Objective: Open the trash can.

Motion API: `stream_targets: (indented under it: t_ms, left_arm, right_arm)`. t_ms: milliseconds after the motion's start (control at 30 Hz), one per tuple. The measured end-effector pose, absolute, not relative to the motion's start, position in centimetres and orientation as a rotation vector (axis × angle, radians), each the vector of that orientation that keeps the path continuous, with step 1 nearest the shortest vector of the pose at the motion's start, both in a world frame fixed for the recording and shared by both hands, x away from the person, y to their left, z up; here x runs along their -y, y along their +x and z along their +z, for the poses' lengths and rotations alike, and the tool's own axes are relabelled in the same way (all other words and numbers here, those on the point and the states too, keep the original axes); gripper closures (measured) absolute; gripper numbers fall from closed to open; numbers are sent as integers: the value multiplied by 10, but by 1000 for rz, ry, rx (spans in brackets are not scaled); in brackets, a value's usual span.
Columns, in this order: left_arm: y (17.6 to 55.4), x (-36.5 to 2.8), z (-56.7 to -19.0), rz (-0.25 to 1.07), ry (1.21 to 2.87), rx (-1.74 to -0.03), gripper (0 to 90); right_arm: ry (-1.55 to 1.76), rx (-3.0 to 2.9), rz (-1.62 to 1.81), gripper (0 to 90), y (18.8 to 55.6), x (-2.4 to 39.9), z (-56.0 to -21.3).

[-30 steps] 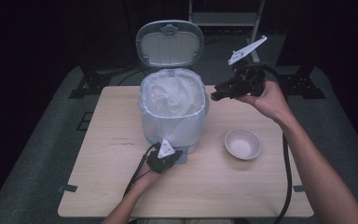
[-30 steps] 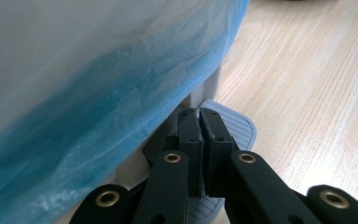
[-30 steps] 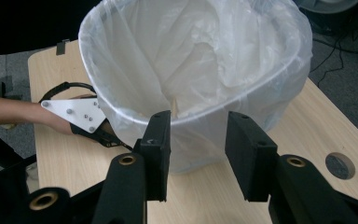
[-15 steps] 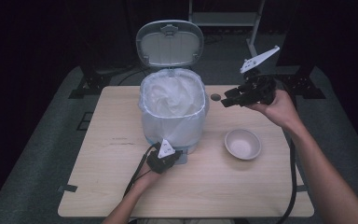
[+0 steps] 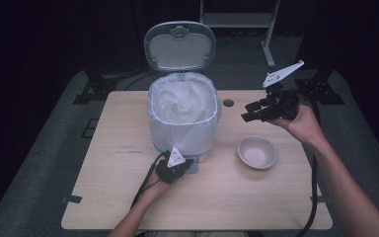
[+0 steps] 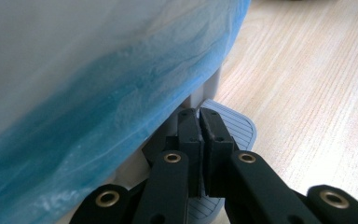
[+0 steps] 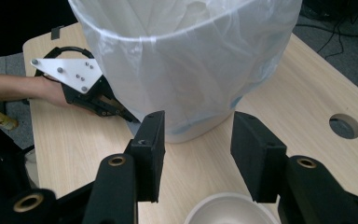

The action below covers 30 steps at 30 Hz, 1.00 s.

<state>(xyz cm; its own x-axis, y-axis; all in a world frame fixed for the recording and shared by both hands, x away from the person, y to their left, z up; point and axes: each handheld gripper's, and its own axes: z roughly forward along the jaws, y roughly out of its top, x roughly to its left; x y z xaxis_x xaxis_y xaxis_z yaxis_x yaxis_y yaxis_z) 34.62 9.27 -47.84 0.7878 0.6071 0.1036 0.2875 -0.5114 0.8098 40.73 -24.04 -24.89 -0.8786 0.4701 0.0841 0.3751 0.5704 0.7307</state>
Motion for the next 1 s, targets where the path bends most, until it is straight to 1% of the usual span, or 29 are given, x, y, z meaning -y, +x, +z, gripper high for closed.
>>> stream_targets:
  t_ms: [467, 1000]
  left_arm:
    - [346, -93, -478, 480, 2128, -660, 885]
    - [346, -92, -478, 480, 2128, -660, 885]
  right_arm:
    - [754, -2679, 1206, 517, 401, 256, -270]
    - [766, -2672, 1218, 476, 394, 269, -295]
